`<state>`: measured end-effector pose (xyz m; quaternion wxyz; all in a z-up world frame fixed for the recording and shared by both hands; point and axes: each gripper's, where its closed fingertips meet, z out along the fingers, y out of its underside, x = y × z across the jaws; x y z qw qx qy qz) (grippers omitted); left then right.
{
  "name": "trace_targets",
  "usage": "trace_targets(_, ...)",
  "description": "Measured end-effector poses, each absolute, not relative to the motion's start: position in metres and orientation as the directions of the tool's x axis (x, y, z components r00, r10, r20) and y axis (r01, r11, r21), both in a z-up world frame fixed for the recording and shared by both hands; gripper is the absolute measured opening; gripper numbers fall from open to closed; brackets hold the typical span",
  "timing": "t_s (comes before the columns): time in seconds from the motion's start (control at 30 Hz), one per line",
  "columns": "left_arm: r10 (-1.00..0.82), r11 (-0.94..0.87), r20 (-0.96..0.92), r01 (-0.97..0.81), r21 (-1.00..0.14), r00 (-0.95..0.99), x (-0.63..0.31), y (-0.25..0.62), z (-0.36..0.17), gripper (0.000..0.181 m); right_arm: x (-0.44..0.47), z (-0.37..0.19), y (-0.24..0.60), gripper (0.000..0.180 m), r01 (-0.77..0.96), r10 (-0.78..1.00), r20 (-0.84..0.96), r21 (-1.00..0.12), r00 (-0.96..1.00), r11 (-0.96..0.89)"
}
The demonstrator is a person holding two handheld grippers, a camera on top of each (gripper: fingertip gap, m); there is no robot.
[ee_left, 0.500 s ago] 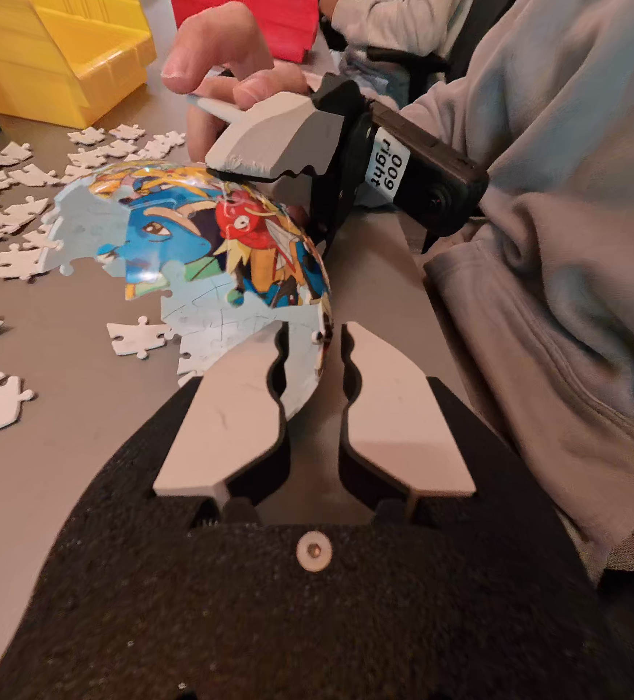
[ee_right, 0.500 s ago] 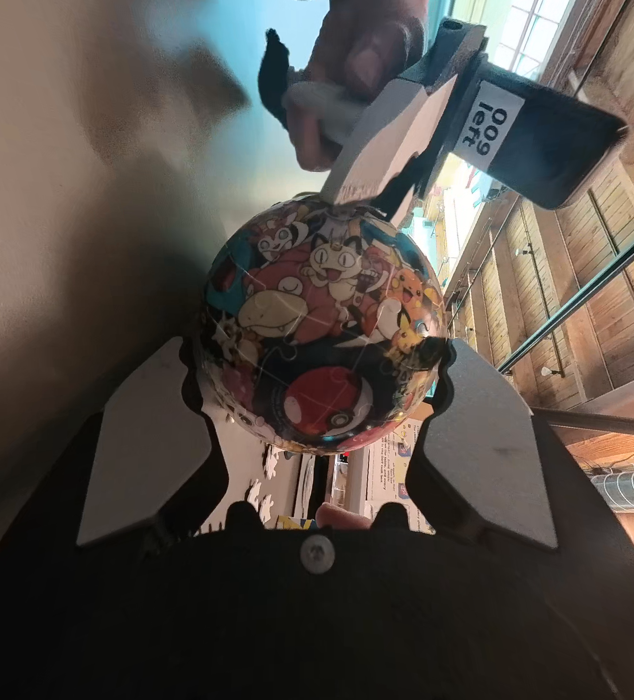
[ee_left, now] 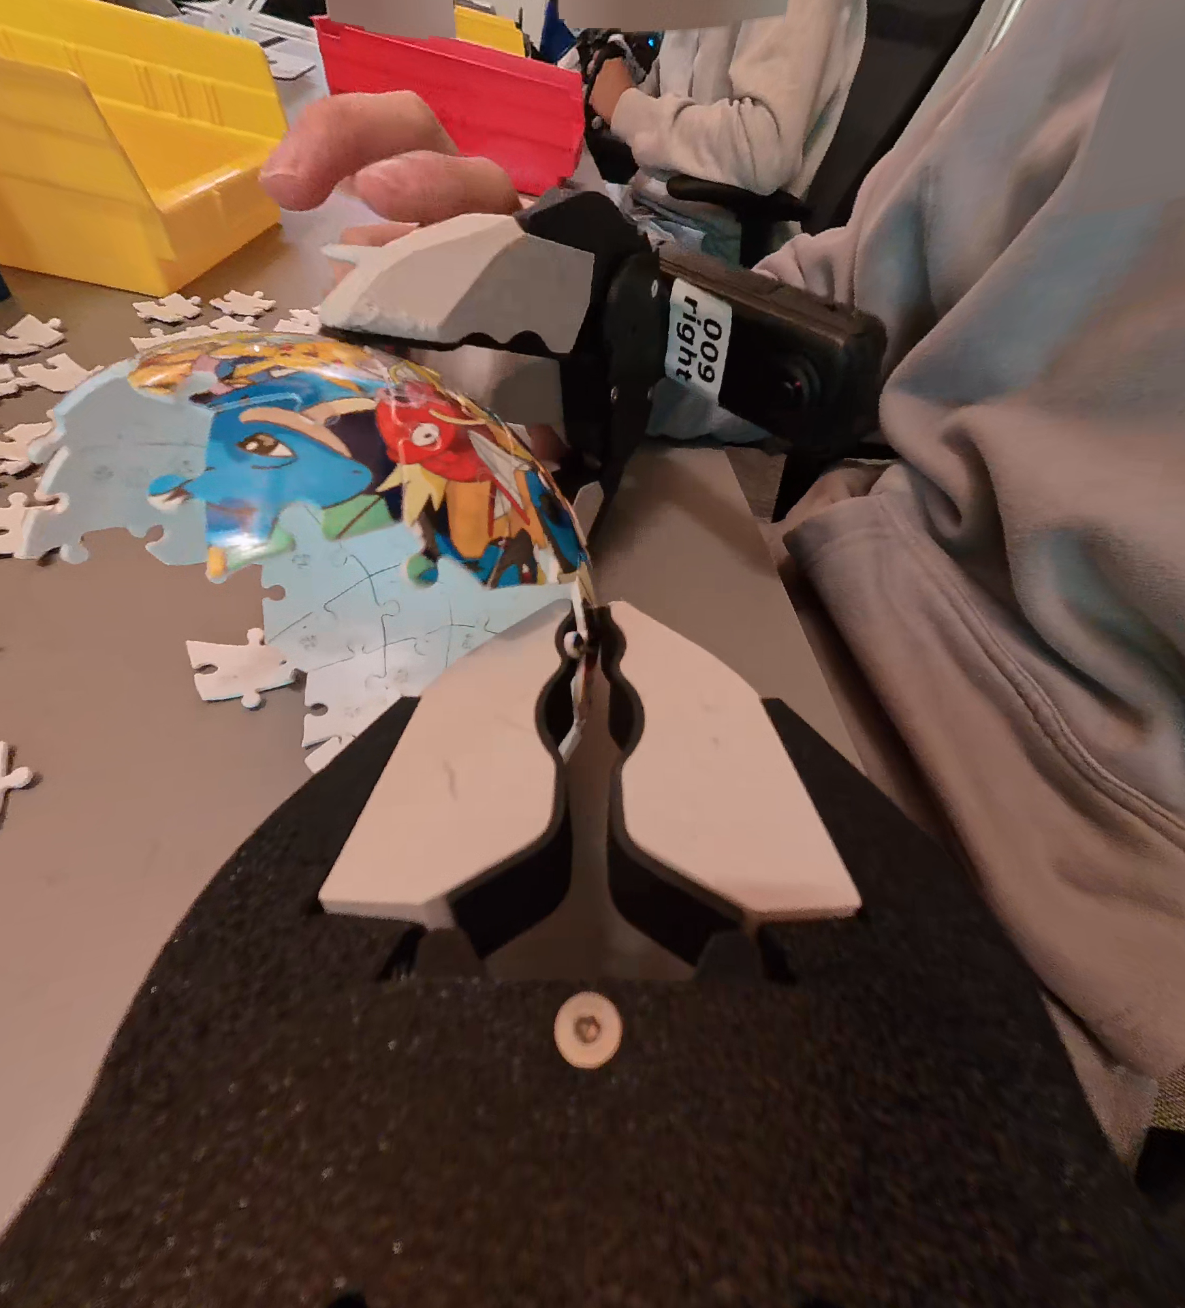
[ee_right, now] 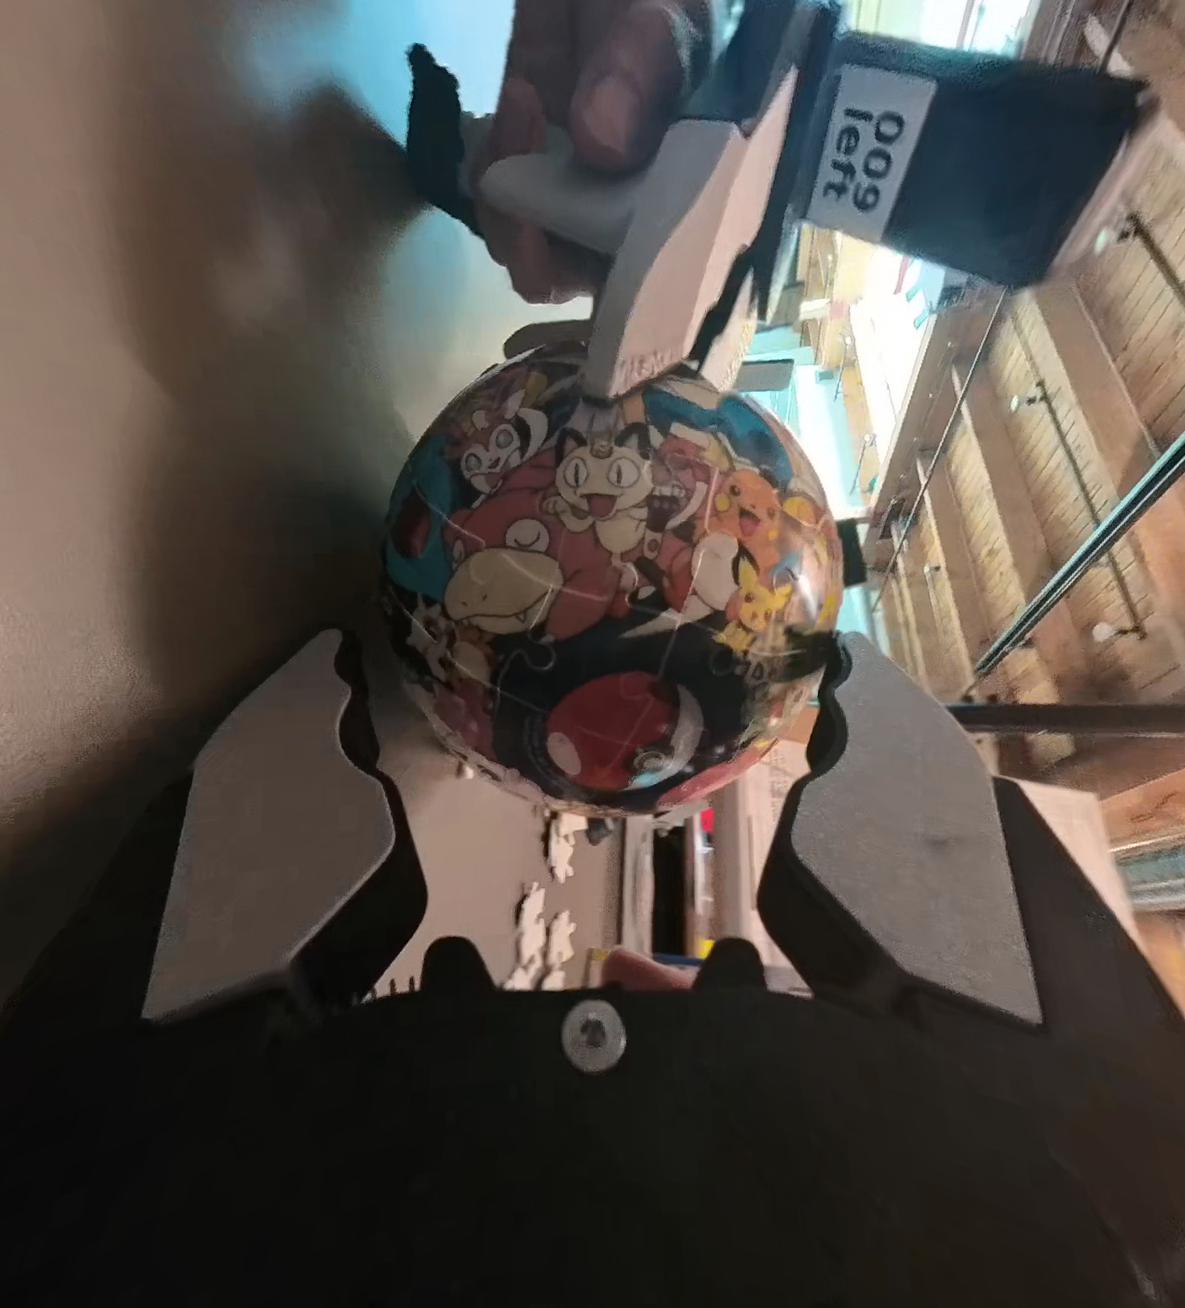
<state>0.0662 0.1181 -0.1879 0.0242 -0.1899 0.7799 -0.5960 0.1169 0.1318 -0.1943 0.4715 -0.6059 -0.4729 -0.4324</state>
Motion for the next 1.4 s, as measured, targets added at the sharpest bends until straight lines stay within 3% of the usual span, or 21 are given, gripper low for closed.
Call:
trace_targets(0.3,-0.402,0.236,0.135,-0.245,-0.94,-0.905,0.073,0.117,-0.19,0.003,0.123,-0.199,0.121,0.119,0.923,0.198,0.907,-0.339,0.372,-0.183)
trace_targets(0.43,-0.458,0.22,0.134,-0.258,-0.941,-0.879,0.08,0.12,-0.19,0.003,0.126,-0.205,0.108,0.119,0.834,0.249,0.802,-0.479,0.543,-0.275)
trace_targets(0.57,-0.516,0.195,0.145,-0.281,-0.94,-0.844,0.087,0.122,-0.19,0.003,0.137,-0.175,0.098,0.121,0.569,0.086,0.575,-0.756,0.814,-0.324)
trace_targets(0.63,-0.544,0.182,0.148,-0.288,-0.94,-0.826,0.091,0.12,-0.19,0.003,0.139,-0.166,0.099,0.126,0.32,0.023,0.329,-0.895,0.944,-0.31)
trace_targets(0.7,-0.571,0.174,0.15,-0.298,-0.939,-0.807,0.094,0.117,-0.19,0.002,0.138,-0.158,0.107,0.12,0.089,-0.019,0.096,-0.967,0.995,-0.24)
trace_targets(0.8,-0.6,0.185,0.131,-0.296,-0.937,-0.789,0.097,0.113,-0.192,0.002,0.135,-0.166,0.122,0.114,-0.128,0.007,-0.133,-0.967,0.991,-0.222)
trace_targets(0.97,-0.613,0.216,0.094,-0.281,-0.935,-0.785,0.096,0.11,-0.194,0.003,0.148,-0.167,0.138,0.104,-0.057,0.051,-0.067,-0.983,0.996,-0.177)
trace_targets(1.13,-0.616,0.2,0.107,-0.286,-0.937,-0.781,0.097,0.112,-0.193,0.003,0.141,-0.164,0.144,0.106,0.038,0.183,0.01,-0.988,0.983,-0.148)
trace_targets(1.4,-0.603,0.198,0.122,-0.296,-0.934,-0.788,0.097,0.111,-0.193,0.005,0.139,-0.168,0.152,0.106,0.093,0.239,0.05,-0.981,0.97,-0.17)
